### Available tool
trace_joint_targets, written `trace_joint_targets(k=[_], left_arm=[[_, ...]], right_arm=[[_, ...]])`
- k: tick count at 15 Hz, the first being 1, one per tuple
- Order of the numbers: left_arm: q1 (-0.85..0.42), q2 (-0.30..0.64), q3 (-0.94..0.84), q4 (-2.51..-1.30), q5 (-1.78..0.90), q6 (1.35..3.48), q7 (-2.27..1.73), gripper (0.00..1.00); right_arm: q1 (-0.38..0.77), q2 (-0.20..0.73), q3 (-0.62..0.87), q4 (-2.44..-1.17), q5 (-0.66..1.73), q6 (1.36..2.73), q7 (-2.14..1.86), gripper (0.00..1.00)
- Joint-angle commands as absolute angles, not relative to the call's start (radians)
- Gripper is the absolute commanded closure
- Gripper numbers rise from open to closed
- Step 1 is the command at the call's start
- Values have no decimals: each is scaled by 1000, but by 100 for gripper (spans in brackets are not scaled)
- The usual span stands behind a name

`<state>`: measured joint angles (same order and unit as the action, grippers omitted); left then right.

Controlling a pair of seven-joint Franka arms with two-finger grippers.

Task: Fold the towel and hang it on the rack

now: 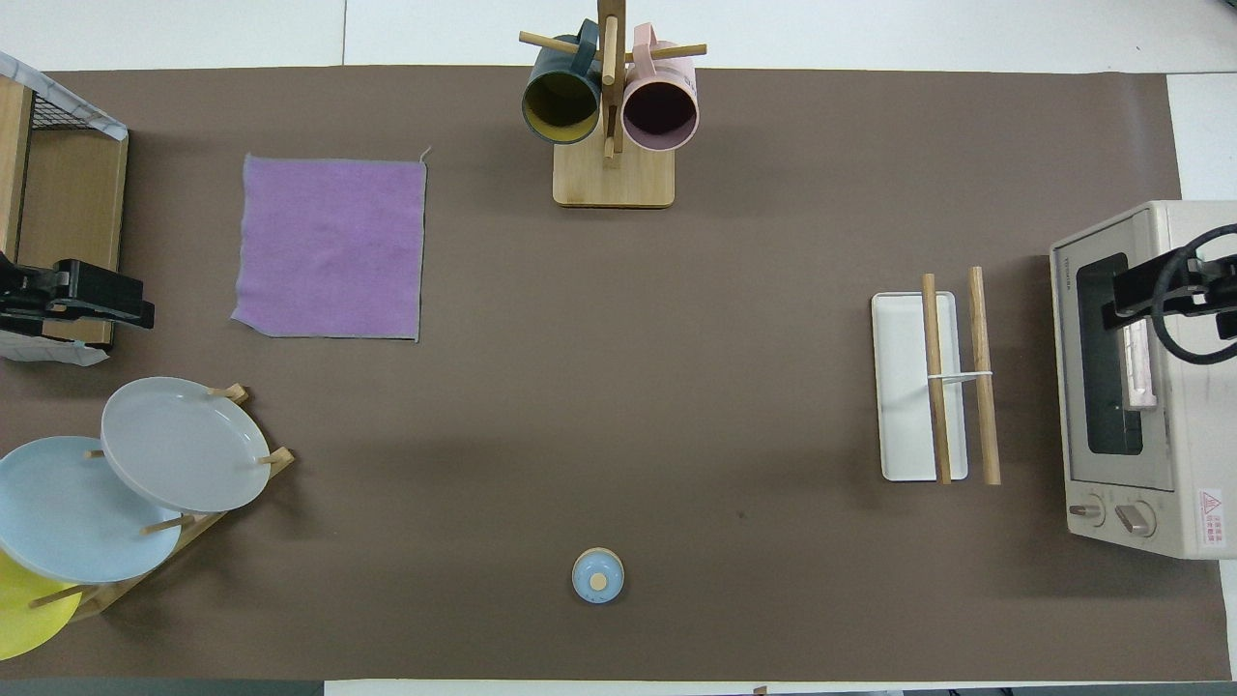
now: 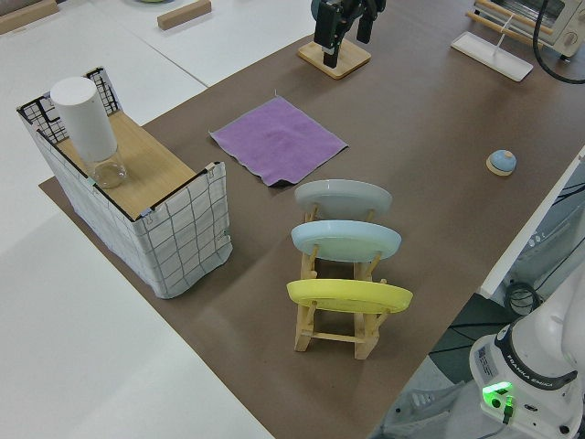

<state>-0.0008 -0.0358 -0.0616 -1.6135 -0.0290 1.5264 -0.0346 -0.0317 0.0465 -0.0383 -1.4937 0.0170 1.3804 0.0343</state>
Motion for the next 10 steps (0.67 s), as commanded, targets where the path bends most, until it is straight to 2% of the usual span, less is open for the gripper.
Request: trace_joint_targets(k=[1, 6, 10], left_arm=[[-2, -52, -58, -1624, -38, 1534, -34, 0], [-8, -52, -58, -1628, -38, 1578, -34, 0], [2, -61, -58, -1676, -40, 1618, -46, 0]], right_arm=[[-37, 23, -37, -1523, 25, 1399, 37, 0], [-37, 23, -37, -1523, 25, 1399, 37, 0], [-37, 23, -37, -1523, 25, 1399, 37, 0]])
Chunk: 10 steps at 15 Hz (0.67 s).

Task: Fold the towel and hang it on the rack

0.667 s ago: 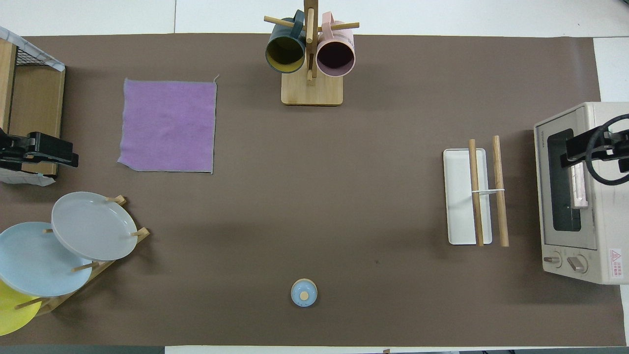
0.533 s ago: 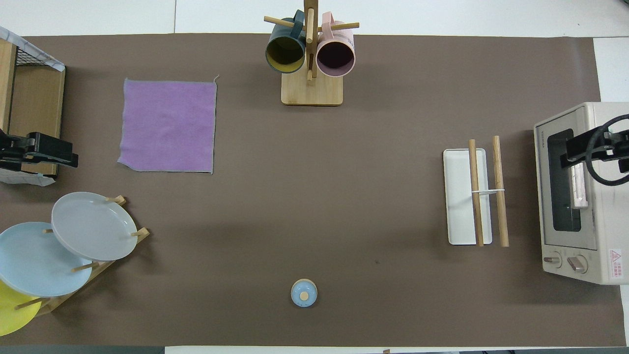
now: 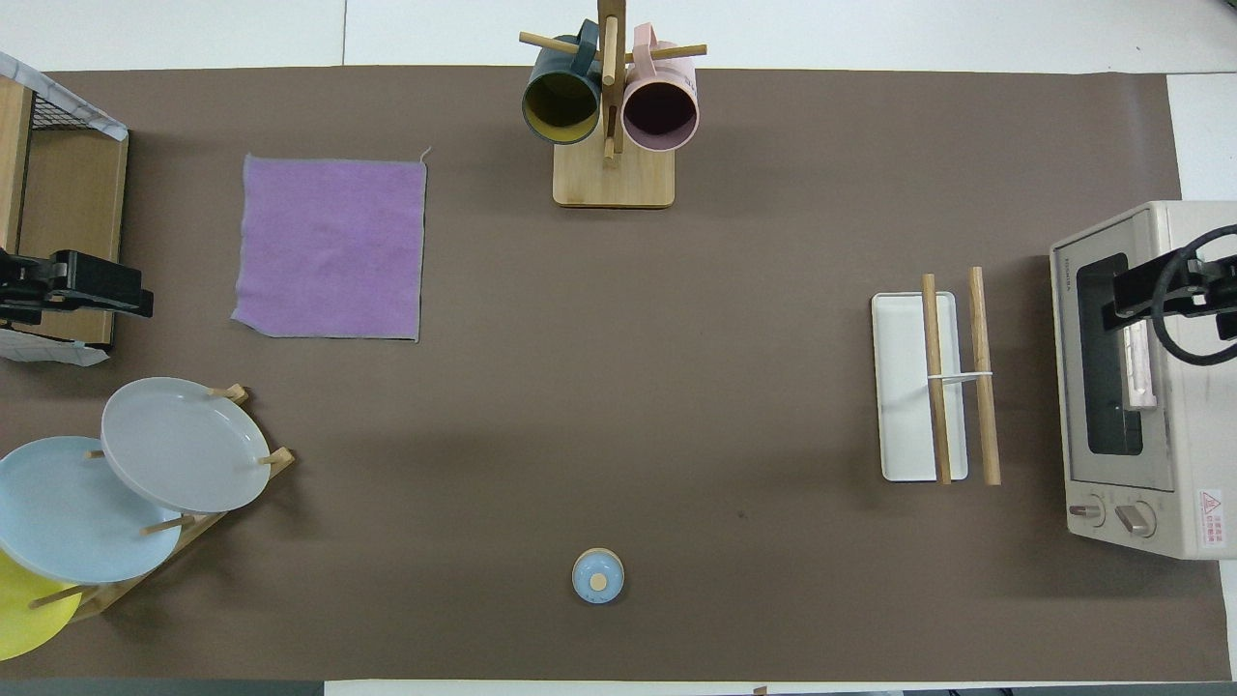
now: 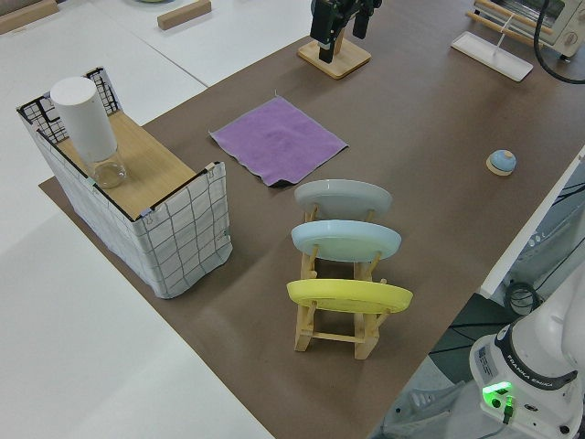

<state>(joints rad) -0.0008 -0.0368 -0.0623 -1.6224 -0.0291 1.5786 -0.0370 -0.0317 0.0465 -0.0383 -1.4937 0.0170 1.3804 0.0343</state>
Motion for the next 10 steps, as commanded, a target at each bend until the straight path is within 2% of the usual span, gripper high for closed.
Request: trace_joint_targets(k=[1, 4, 8, 10], left_arm=[[3, -61, -57, -1704, -40, 1640, -46, 0], [38, -29, -54, -1875, -41, 1880, -38, 0], [60, 168, -54, -1910, -41, 2067, -37, 0], [69, 187, -52, -1980, -41, 2182, -37, 0]], right_arm=[[-37, 23, -37, -1523, 25, 1399, 37, 0], [-37, 23, -37, -1523, 25, 1399, 37, 0], [-37, 23, -37, -1523, 25, 1399, 37, 0], [-37, 23, -37, -1523, 25, 1399, 37, 0]])
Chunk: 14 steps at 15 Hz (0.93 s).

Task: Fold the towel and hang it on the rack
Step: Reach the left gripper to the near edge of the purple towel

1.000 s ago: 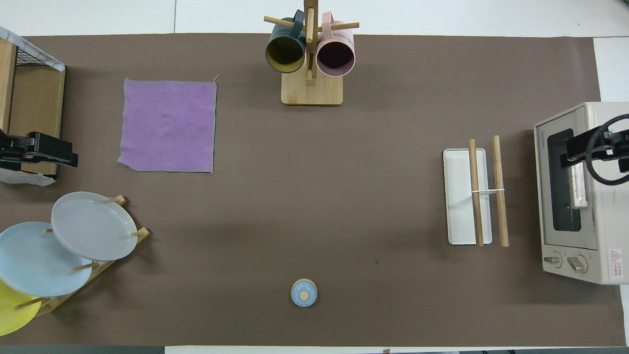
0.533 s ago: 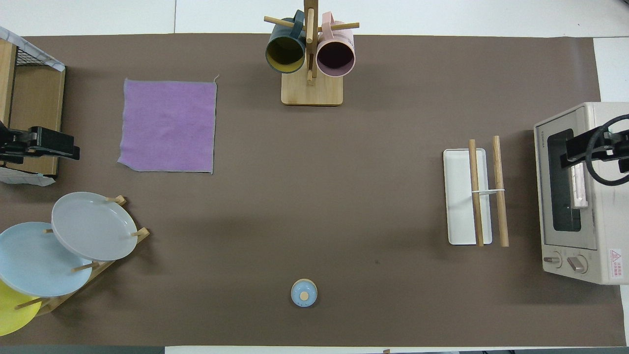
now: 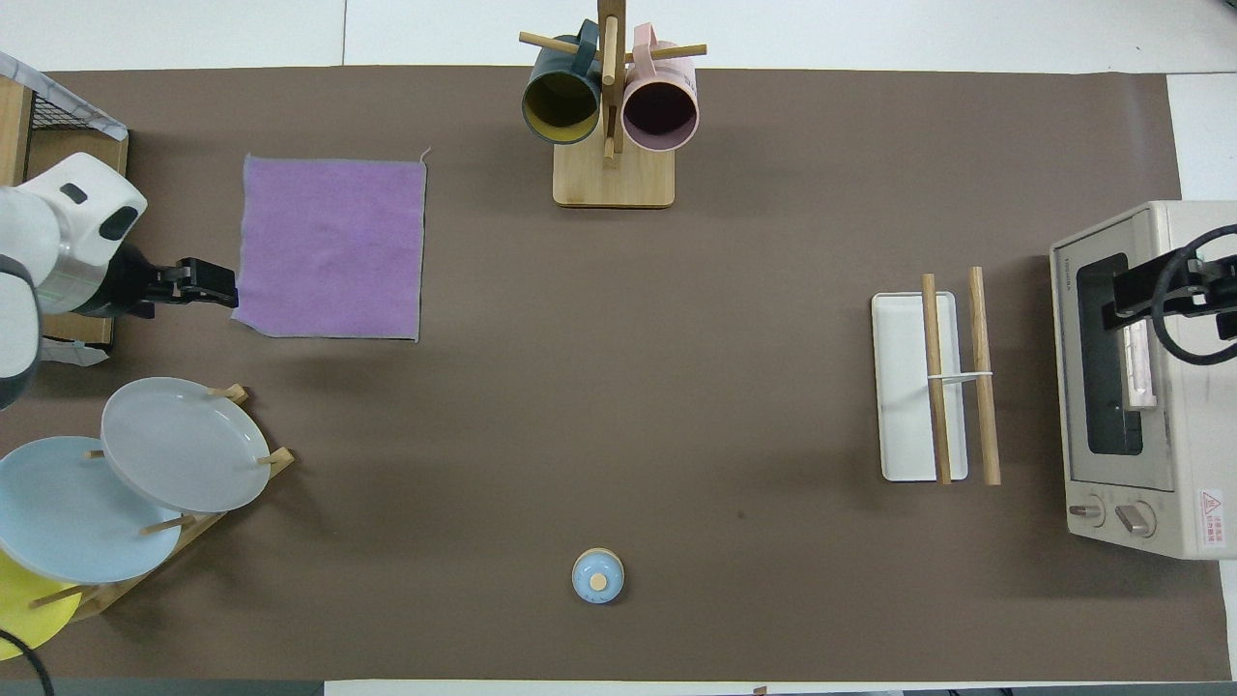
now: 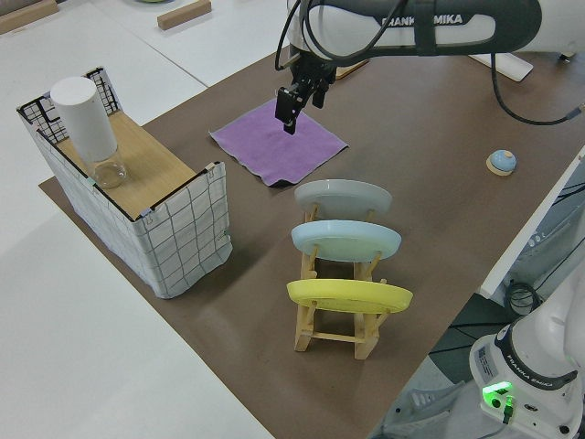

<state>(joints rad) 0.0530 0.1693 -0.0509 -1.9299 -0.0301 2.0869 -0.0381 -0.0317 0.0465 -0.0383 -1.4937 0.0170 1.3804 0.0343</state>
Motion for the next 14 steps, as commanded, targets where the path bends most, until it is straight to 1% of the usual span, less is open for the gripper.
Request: trace_joint_targets(k=[1, 5, 8, 9, 10, 12, 14], left_arm=[[77, 199, -52, -2011, -41, 2239, -35, 1], [94, 262, -54, -2017, -41, 2278, -44, 1], [104, 291, -55, -2011, -58, 2284, -46, 11], [104, 294, -55, -2010, -90, 2284, -46, 19], [106, 298, -54, -2010, -113, 2287, -46, 24], [106, 304, -54, -2002, -127, 2290, -49, 25], [104, 330, -54, -1973, -137, 2286, -51, 25]], right_arm=[[-37, 23, -37, -1523, 25, 1399, 37, 0], [-37, 23, -37, -1523, 25, 1399, 37, 0], [-37, 23, -37, -1523, 25, 1399, 37, 0], [-37, 23, -37, -1523, 25, 1399, 37, 0], [-37, 23, -37, -1523, 25, 1399, 37, 0], [-37, 23, -37, -1523, 25, 1399, 37, 0], [-37, 23, -37, -1523, 25, 1399, 37, 0]])
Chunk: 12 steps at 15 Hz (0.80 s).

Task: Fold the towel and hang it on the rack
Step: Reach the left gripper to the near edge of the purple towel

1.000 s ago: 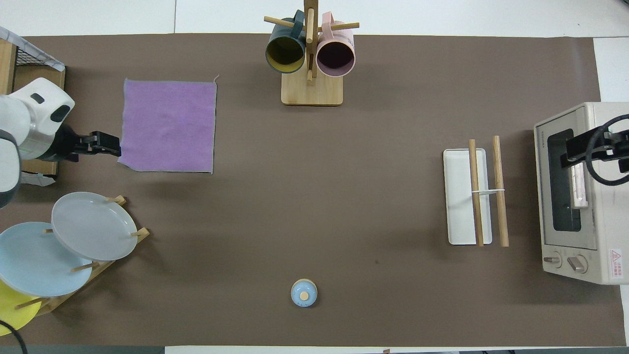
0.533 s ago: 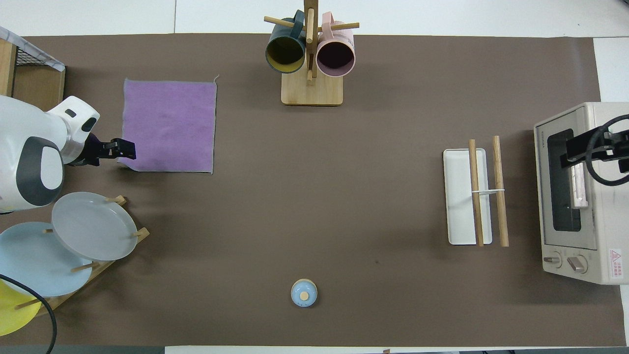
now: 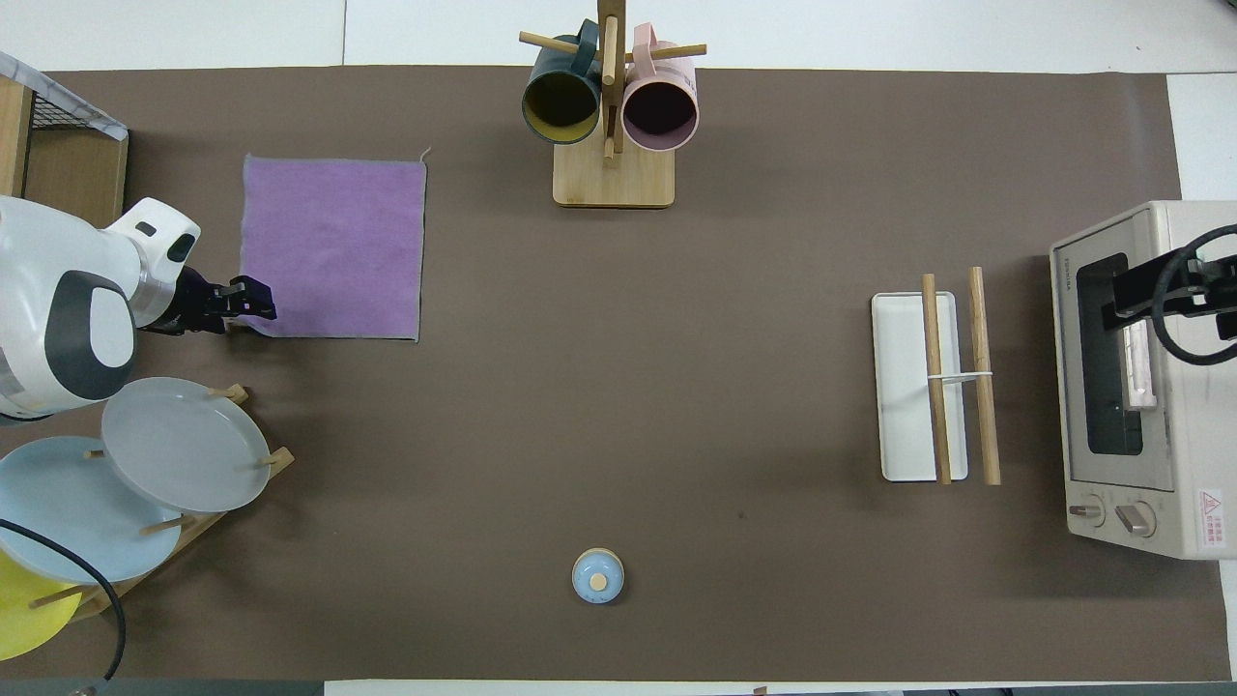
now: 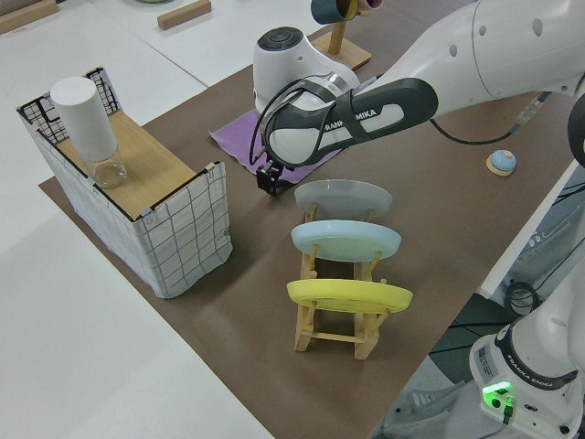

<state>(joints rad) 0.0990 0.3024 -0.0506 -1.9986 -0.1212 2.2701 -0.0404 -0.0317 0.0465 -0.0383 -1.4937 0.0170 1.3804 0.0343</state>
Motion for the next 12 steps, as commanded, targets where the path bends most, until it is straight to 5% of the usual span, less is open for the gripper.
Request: trace_joint_targets(k=[1, 5, 9, 12], left_arm=[[106, 330, -54, -1974, -137, 2286, -49, 25], [109, 331, -54, -1976, -138, 2284, -51, 29], [114, 334, -54, -1964, -156, 2278, -55, 45], [114, 336, -54, -1953, -156, 2276, -55, 46]], right_arm=[[-37, 23, -37, -1523, 25, 1399, 37, 0], [-37, 23, -37, -1523, 25, 1399, 37, 0], [-37, 23, -37, -1523, 25, 1399, 37, 0], [-37, 23, -37, -1523, 25, 1399, 37, 0]])
